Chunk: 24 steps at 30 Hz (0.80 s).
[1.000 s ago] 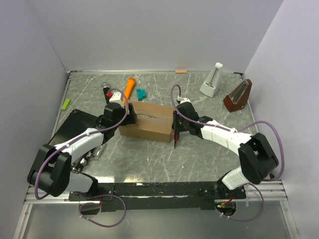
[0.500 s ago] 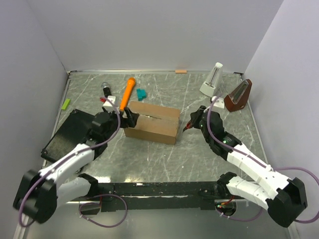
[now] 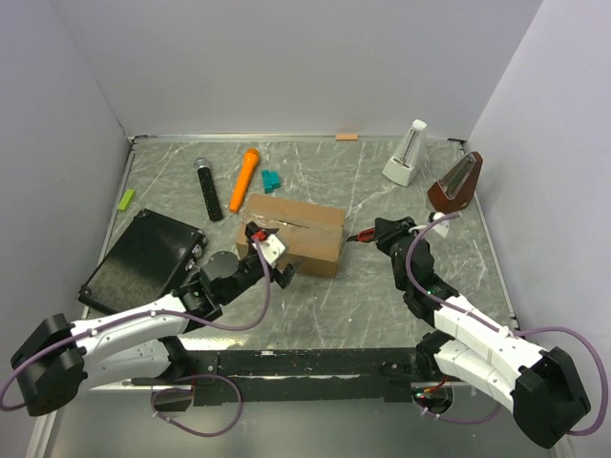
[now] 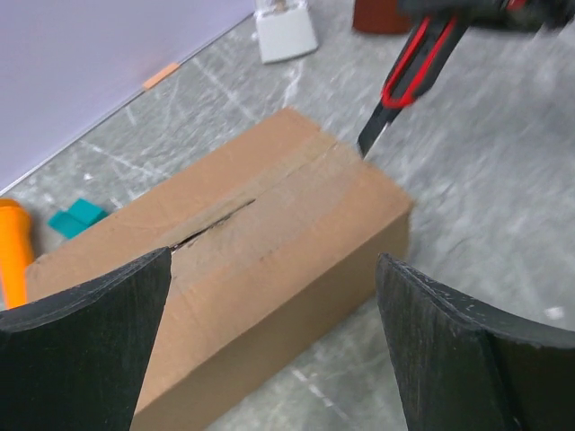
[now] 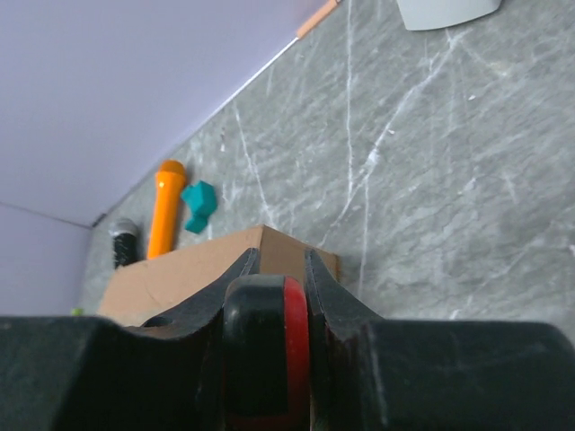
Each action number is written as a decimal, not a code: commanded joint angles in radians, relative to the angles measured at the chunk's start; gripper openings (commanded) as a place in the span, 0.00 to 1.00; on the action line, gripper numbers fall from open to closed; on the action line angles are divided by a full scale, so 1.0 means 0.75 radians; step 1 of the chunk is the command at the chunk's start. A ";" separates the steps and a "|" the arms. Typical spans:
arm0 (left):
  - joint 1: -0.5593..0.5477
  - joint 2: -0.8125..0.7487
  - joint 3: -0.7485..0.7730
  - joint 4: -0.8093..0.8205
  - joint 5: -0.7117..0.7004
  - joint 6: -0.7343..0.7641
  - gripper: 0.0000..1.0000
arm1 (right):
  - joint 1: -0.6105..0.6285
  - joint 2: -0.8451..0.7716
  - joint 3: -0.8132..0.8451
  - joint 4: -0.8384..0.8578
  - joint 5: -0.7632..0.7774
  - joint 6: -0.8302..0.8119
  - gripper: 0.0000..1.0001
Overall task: Unpack the express box
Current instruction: Cut the express box at the center of the board.
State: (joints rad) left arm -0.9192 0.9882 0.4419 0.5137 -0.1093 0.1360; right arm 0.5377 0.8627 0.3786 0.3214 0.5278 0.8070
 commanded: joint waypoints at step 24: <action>-0.094 0.292 0.043 0.137 -0.118 0.291 0.99 | -0.054 0.048 -0.086 0.408 0.039 0.120 0.00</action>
State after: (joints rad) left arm -0.9836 1.1961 0.4423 0.5617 -0.1928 0.3470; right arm 0.5045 0.9051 0.3180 0.5407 0.5468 0.8780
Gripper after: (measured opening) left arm 0.991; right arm 0.298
